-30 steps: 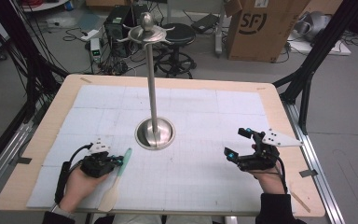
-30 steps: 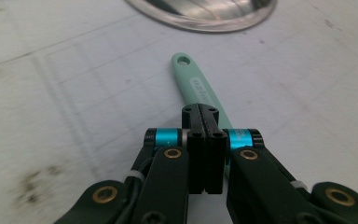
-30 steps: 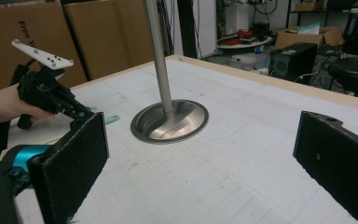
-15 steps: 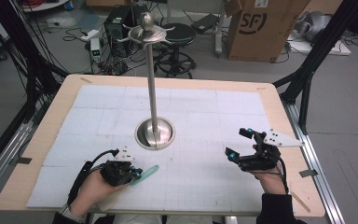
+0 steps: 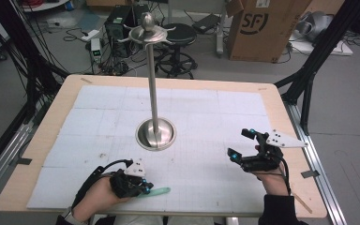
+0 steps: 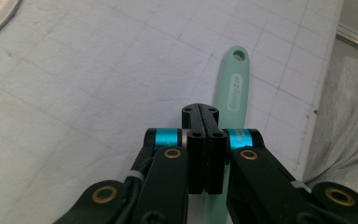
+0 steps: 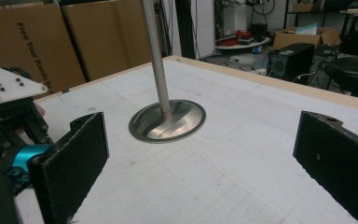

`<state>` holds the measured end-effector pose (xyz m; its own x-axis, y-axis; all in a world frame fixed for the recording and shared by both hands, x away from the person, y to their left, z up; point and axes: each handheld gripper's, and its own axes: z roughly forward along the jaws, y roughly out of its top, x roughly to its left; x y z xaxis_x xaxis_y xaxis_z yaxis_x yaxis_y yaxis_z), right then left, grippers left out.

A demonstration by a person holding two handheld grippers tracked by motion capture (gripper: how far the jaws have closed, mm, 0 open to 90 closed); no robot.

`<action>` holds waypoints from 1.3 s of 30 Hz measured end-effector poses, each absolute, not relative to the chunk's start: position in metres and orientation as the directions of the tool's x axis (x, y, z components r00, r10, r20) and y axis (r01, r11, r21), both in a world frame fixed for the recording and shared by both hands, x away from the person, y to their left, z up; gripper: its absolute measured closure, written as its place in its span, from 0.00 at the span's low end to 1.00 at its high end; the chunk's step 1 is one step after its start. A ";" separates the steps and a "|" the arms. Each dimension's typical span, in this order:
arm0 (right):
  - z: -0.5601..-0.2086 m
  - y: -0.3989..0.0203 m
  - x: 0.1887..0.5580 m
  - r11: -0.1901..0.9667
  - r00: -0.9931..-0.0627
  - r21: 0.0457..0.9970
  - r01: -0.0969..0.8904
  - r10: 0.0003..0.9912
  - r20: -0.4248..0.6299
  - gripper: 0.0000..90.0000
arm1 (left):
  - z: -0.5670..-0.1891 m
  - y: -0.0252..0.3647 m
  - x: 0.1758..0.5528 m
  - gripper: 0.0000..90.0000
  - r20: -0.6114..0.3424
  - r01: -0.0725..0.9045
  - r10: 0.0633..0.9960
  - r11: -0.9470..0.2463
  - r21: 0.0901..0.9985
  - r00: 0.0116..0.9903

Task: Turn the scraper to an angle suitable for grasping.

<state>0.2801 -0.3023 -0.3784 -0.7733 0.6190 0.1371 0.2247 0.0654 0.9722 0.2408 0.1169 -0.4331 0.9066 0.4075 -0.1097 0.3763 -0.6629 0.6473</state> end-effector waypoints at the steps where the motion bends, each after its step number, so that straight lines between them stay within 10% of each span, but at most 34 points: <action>1: -0.378 -0.302 0.280 0.064 -0.772 0.972 0.226 0.620 0.139 0.02 | -0.433 0.117 0.241 1.00 -0.110 0.376 0.407 -0.663 0.648 0.907; 12: -0.379 -0.305 0.280 0.059 -0.769 0.973 0.224 0.624 0.139 0.02 | -0.421 0.133 0.241 0.92 -0.136 0.374 0.411 -0.580 0.724 0.901; 29: -0.379 -0.306 0.280 0.058 -0.769 0.972 0.227 0.624 0.142 0.02 | -0.389 0.166 0.234 0.32 -0.074 0.264 0.381 -0.474 0.840 0.922; 39: -0.379 -0.308 0.279 0.044 -0.765 0.973 0.228 0.626 0.151 0.02 | -0.377 0.168 0.228 0.24 -0.035 0.196 0.304 -0.517 0.833 0.952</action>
<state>0.2788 -0.3084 -0.3787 -0.7647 0.6264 0.1510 0.2280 0.0438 0.9727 0.2281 0.1675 -0.3768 0.9520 0.3040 -0.0349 0.1956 -0.5169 0.8334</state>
